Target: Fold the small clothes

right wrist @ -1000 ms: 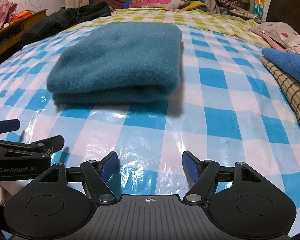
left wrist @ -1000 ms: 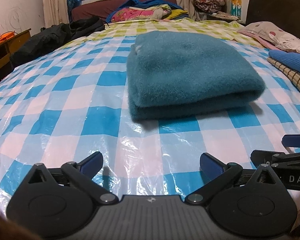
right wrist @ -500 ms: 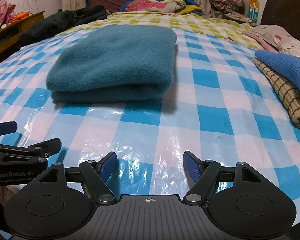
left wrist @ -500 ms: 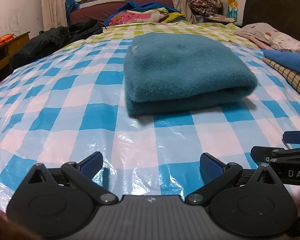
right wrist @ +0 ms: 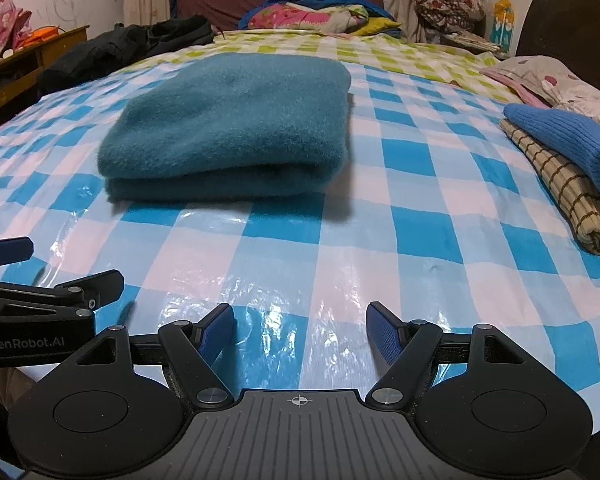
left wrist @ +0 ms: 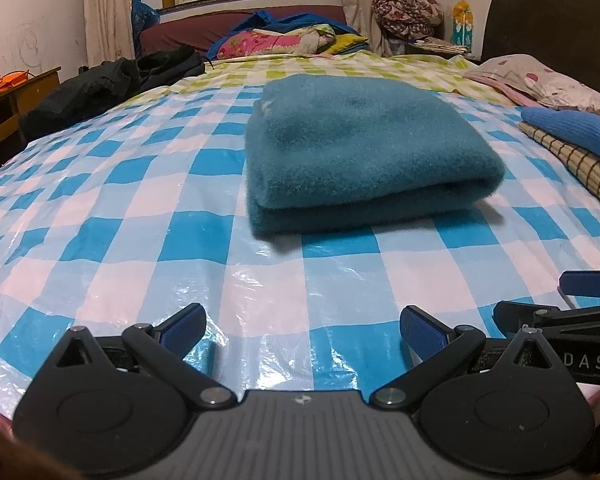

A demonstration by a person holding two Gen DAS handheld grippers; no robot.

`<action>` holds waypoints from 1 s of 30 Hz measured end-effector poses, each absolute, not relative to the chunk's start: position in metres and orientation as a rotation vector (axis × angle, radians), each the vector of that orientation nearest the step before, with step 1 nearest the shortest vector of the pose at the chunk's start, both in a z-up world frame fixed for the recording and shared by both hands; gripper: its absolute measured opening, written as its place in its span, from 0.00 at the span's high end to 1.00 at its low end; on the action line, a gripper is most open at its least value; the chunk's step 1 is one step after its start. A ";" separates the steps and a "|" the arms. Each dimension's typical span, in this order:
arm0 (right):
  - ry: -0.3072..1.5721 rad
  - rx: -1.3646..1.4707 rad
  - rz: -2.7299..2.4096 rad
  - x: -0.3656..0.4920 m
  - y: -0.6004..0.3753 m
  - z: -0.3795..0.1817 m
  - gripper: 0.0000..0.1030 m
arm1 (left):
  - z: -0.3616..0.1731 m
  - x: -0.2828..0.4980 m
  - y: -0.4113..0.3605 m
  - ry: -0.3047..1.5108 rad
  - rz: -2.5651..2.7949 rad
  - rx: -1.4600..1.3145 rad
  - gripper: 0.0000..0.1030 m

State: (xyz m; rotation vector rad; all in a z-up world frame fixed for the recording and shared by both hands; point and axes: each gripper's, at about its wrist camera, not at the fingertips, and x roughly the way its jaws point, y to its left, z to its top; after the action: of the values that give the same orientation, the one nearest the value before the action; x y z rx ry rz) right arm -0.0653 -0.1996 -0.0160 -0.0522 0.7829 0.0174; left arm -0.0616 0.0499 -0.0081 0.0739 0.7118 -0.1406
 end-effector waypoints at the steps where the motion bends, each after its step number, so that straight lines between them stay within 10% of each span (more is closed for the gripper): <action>1: 0.782 -0.051 0.017 -0.065 -0.200 -0.016 0.28 | -0.008 -0.062 0.050 0.711 -0.141 0.076 0.00; 30: 0.777 -0.023 0.009 -0.067 -0.202 -0.017 0.27 | -0.012 -0.062 0.046 0.719 -0.147 0.081 0.00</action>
State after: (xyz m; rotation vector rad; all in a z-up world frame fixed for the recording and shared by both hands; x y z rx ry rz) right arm -0.0671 -0.2015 -0.0170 -0.0230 0.7766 0.0085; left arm -0.0616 0.0461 -0.0117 0.0805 0.7194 -0.1466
